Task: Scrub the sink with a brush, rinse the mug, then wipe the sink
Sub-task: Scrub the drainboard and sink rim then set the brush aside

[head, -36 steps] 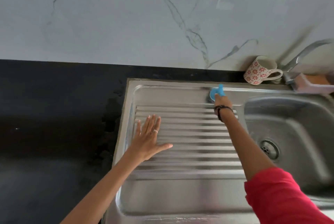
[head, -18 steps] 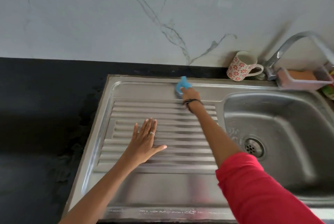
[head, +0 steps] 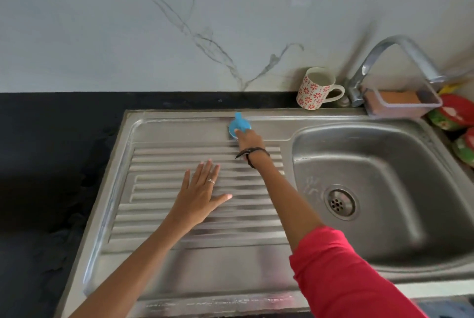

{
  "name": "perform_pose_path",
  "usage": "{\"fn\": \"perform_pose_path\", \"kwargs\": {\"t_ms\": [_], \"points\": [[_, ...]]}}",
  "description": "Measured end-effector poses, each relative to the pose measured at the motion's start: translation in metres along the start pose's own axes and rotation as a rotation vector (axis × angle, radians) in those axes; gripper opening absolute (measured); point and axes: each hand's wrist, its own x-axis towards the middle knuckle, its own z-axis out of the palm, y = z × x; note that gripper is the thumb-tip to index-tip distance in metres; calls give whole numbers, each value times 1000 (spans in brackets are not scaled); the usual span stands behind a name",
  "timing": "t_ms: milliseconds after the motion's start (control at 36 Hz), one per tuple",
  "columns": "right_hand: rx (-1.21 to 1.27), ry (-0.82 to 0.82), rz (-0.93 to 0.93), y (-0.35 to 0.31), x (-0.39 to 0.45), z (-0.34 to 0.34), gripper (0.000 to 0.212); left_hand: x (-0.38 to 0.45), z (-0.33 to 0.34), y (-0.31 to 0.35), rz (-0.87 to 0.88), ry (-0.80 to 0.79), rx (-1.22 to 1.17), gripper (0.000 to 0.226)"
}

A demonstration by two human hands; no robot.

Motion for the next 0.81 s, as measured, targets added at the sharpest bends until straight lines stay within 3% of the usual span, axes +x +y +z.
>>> {"fn": "perform_pose_path", "kwargs": {"t_ms": [222, 333, 389, 583, 639, 750, 806], "points": [[177, 290, 189, 59, 8, -66, 45, -17, 11, -19, -17, -98, -41, 117], [250, 370, 300, 55, 5, -60, 48, -32, 9, -41, -33, -93, -95, 119], [231, 347, 269, 37, -1, -37, 46, -39, 4, -55, -48, -105, -117, 118], [55, -47, 4, -28, -28, 59, 44, -52, -11, -104, -94, -149, -55, 112], [89, -26, 25, -29, -26, 59, 44, -58, -14, -118, -87, -145, -33, 115], [209, 205, 164, -19, -20, 45, 45, -70, -15, -145, -117, -82, -98, 113], [187, 246, 189, -24, -26, 55, 46, -77, -17, -155, -128, -61, -102, 111]]}}
